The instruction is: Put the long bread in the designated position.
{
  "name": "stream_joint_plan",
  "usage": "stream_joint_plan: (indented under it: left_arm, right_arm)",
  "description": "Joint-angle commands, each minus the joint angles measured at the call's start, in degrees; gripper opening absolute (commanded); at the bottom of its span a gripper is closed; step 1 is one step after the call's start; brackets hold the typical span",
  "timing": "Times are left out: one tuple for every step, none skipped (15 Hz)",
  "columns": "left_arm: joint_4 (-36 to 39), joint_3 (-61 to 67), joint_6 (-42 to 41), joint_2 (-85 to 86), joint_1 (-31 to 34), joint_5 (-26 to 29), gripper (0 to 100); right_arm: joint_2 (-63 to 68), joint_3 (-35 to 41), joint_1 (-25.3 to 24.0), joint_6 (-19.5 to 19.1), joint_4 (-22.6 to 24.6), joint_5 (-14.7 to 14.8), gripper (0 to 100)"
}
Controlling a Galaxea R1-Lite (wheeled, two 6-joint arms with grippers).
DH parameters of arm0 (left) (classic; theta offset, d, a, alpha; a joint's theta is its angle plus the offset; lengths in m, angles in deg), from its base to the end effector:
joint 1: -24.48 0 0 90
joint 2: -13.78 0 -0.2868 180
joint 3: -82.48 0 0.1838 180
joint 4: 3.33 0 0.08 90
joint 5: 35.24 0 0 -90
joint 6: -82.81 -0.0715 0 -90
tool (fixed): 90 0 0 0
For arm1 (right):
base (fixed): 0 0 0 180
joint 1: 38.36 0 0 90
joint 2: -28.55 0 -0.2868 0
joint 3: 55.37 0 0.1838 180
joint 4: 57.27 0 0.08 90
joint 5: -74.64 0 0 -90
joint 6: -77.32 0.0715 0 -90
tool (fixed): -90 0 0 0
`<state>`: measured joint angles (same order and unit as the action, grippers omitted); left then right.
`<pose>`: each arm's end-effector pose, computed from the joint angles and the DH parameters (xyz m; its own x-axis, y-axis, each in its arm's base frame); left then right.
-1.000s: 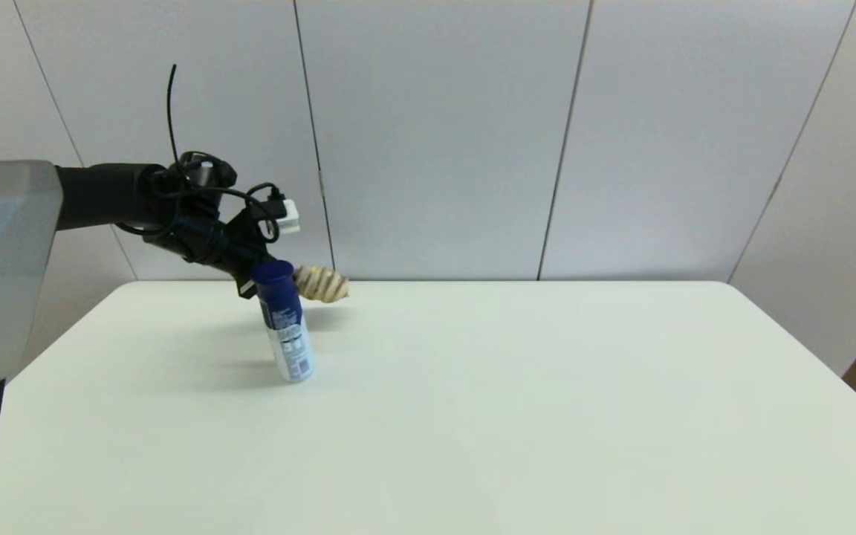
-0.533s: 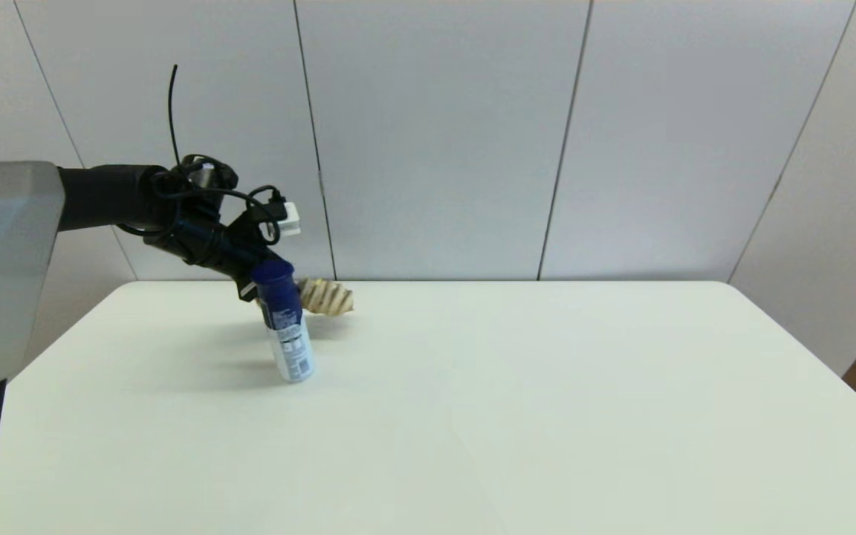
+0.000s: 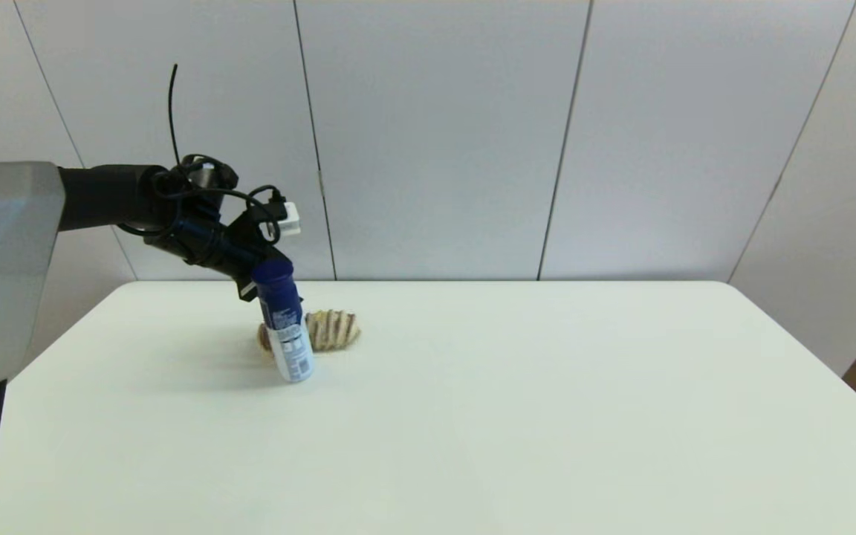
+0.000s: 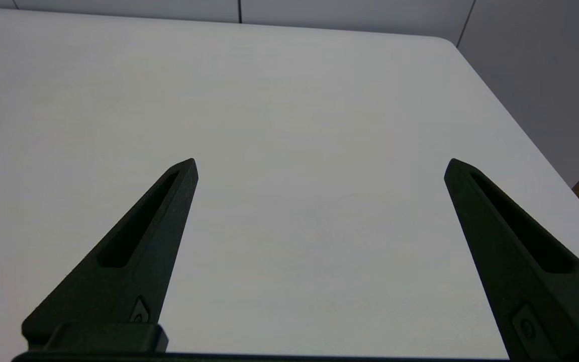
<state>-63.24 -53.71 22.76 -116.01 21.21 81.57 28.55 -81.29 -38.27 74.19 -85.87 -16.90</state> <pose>0.4491 -0.0580 0.1252 0.5042 -0.4806 -0.7175 0.8546 0.3975 0.3342 0.0298 0.0019 0.0733 0.9986 0.0253 -0.0467 -0.0278 0.9982 -0.0533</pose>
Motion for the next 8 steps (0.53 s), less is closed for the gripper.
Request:
stream_joint_plan:
  left_arm:
    - [-0.20, -0.04, -0.33, -0.02, 0.02, 0.18, 100]
    - [-0.20, -0.04, -0.33, -0.02, 0.02, 0.18, 100]
    - [-0.20, -0.04, -0.33, 0.07, 0.02, 0.18, 100]
    - [-0.20, -0.04, -0.33, 0.15, 0.10, 0.18, 100]
    - [-0.20, -0.04, -0.24, 0.24, 0.19, 0.09, 100]
    - [-0.11, -0.13, -0.24, 0.51, 0.54, 0.18, 100]
    - [0.06, -0.21, -0.07, 0.77, 1.33, 0.18, 100]
    - [0.15, -0.39, 0.02, 1.21, 2.39, 0.18, 100]
  right_arm:
    - [0.09, 0.00, -0.01, -0.03, -0.04, -0.05, 100]
    - [0.09, 0.00, -0.01, -0.03, -0.04, -0.05, 100]
    - [0.09, 0.00, -0.01, -0.03, -0.04, -0.05, 100]
    - [0.09, 0.00, -0.01, -0.03, -0.04, -0.05, 100]
    - [0.09, 0.00, -0.01, -0.03, -0.04, -0.05, 100]
    - [0.09, 0.00, -0.01, -0.03, -0.04, -0.05, 100]
    - [0.09, 0.00, -0.01, -0.03, -0.04, -0.05, 100]
    - [0.09, 0.00, -0.01, -0.03, -0.04, -0.05, 100]
